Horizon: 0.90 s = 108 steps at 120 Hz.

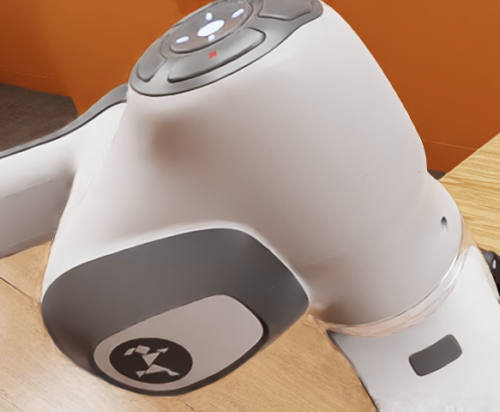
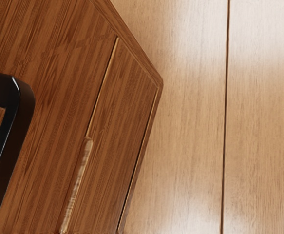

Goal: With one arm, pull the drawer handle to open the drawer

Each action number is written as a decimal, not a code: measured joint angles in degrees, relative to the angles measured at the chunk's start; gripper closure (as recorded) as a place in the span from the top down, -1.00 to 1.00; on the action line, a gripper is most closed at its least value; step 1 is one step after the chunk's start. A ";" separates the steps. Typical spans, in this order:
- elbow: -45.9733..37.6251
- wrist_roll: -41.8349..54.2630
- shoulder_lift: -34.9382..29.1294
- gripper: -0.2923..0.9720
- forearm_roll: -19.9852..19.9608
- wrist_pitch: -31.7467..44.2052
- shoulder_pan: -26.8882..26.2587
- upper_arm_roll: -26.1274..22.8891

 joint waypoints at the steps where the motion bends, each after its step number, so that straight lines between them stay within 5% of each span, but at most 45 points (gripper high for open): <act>1: 0.00 -0.01 0.11 0.50 0.03 0.11 0.14 0.00; 56: 0.92 -0.53 2.57 0.50 0.55 4.35 1.06 0.08; 108: 2.58 -0.55 6.72 0.64 6.11 6.52 1.19 0.93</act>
